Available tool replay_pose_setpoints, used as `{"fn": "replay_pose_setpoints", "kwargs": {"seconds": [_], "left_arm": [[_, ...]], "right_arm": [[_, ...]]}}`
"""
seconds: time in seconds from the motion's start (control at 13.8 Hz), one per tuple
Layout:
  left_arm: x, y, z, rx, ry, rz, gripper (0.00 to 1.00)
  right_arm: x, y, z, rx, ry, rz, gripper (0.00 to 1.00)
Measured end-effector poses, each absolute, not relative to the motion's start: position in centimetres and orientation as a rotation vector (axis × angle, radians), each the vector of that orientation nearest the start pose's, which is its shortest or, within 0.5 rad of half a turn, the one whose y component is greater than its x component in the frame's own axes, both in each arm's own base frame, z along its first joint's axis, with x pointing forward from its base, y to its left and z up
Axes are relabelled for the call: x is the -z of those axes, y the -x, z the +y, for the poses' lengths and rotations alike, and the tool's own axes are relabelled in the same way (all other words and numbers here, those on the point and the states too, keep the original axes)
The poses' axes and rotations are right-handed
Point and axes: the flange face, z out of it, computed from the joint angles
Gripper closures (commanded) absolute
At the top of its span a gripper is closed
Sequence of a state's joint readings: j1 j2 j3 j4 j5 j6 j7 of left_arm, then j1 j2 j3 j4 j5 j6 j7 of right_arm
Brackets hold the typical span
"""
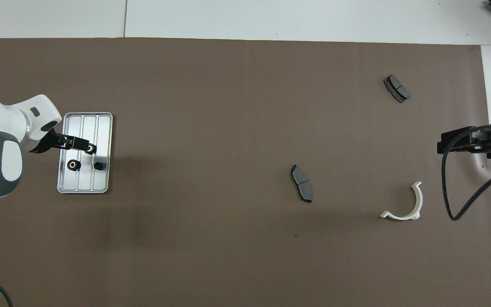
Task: Place bearing gear from tray to pile
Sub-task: 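Grasp a black bearing gear on the tray with the left gripper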
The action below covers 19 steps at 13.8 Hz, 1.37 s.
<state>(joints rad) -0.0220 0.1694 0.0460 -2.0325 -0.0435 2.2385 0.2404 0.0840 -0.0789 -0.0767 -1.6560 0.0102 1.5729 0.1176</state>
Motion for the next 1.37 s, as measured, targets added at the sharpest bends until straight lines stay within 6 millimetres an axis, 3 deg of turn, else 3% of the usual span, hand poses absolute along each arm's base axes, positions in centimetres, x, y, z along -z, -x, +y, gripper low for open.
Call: {"fn": "replay_pose_setpoints", "kwargs": {"seconds": [0.51, 1.08, 1.37], "left_arm": [[-30.9, -59.5, 1.0, 0.032, 3.147, 0.279, 0.27], [-30.4, -59.4, 0.1, 0.019, 3.147, 0.294, 0.54], [-30.4, -59.4, 0.1, 0.018, 3.147, 0.294, 0.76]], "right_arm": [[-62.7, -52.9, 0.3, -0.008, 3.121, 0.172, 0.0], [-62.7, -52.9, 0.3, -0.008, 3.121, 0.172, 0.0], [-62.7, -52.9, 0.3, -0.008, 3.121, 0.172, 0.0]]}}
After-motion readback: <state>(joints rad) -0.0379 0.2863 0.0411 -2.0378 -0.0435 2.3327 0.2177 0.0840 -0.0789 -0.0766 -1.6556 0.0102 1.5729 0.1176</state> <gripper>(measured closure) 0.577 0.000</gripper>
